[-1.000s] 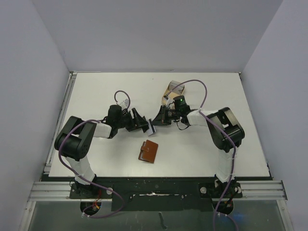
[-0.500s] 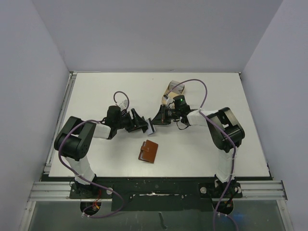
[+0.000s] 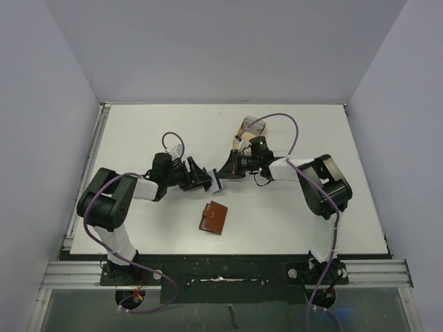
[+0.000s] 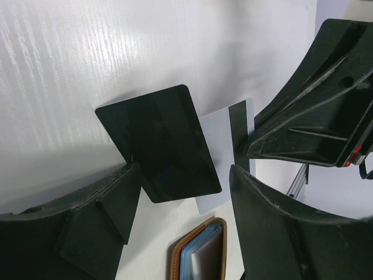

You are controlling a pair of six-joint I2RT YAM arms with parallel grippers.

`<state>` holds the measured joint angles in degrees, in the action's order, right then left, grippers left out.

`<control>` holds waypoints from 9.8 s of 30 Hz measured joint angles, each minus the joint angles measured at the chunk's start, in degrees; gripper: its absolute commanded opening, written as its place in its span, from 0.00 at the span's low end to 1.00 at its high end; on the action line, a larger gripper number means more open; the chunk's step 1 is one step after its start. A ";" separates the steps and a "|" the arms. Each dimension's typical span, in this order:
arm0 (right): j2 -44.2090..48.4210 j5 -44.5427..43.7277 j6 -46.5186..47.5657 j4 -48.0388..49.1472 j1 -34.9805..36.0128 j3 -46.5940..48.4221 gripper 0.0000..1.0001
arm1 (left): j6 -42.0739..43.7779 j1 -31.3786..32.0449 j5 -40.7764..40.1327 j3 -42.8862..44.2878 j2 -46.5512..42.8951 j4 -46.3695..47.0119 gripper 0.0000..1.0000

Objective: Put the credit cards into the card holder
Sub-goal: Pick up the credit card from the center of the board, then adjust the card holder at the center of the board.

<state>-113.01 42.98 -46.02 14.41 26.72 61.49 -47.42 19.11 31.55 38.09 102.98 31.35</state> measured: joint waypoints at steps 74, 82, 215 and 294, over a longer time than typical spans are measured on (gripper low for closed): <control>35.71 -29.05 -4.87 -29.75 13.99 -13.94 0.00 | 12.00 2.67 -5.09 1.90 -33.59 -58.77 0.00; 38.45 -35.23 -9.25 -31.91 17.88 -19.50 0.00 | 7.89 9.42 -3.91 -1.22 -34.29 -57.88 0.00; 43.23 -40.68 -5.92 -26.38 17.57 -30.42 0.00 | -9.11 19.54 -1.16 -10.73 -28.06 -31.98 0.00; 44.50 -42.77 -3.67 -29.31 17.59 -29.86 0.00 | -5.99 20.46 -8.13 -8.83 -33.07 -41.59 0.00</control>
<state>-68.51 0.21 -49.69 -14.90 44.31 31.64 -53.41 39.57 23.42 29.26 69.91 -10.24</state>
